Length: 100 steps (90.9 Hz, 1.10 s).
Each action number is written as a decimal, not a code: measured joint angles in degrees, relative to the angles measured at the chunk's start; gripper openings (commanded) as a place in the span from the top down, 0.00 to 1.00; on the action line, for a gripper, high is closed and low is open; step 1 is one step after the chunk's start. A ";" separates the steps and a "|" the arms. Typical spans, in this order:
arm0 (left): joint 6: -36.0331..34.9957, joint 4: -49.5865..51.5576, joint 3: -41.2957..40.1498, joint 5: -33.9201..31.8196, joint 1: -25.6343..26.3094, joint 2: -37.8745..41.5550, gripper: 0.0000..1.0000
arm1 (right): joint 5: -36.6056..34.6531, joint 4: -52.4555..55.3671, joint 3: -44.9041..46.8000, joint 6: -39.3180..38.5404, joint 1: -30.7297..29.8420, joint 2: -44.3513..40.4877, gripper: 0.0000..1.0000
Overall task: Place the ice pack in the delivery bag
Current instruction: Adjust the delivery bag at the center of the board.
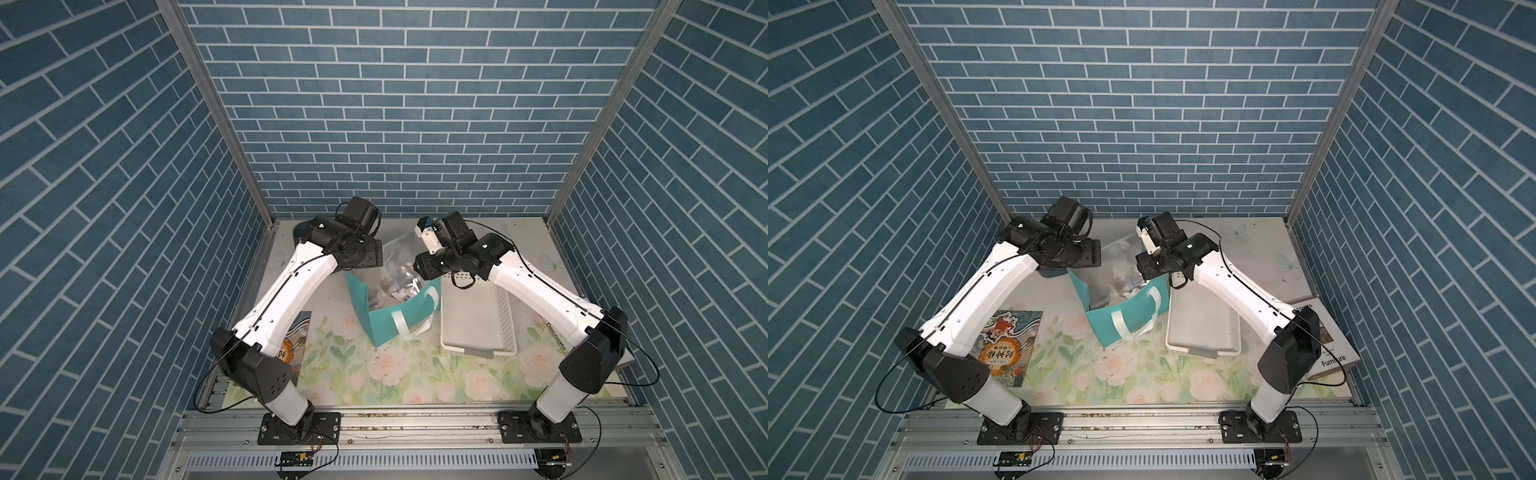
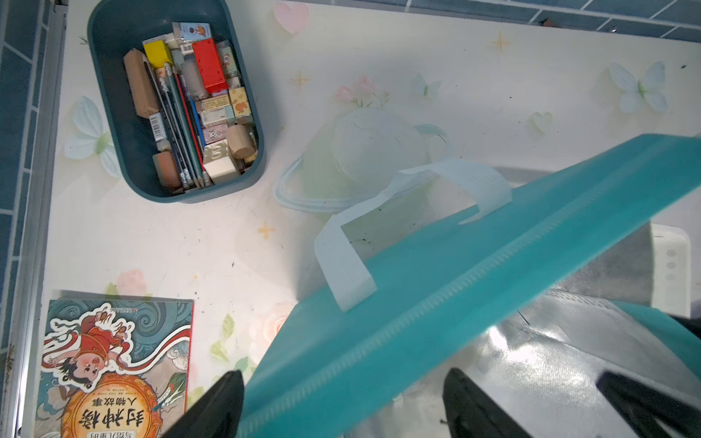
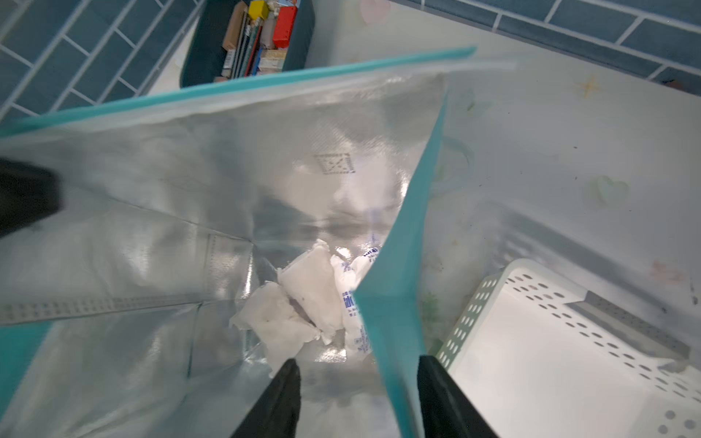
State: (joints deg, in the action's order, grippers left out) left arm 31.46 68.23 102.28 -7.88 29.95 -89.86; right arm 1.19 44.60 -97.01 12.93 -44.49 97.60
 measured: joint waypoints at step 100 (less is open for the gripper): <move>13.66 -17.16 -15.50 2.34 -3.08 4.22 0.16 | 7.23 -4.42 12.33 0.87 -6.10 -10.82 0.85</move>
State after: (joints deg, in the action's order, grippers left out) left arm 45.12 51.07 86.78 -5.54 26.87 -85.65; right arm 8.43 40.18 -84.68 13.80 -50.59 86.78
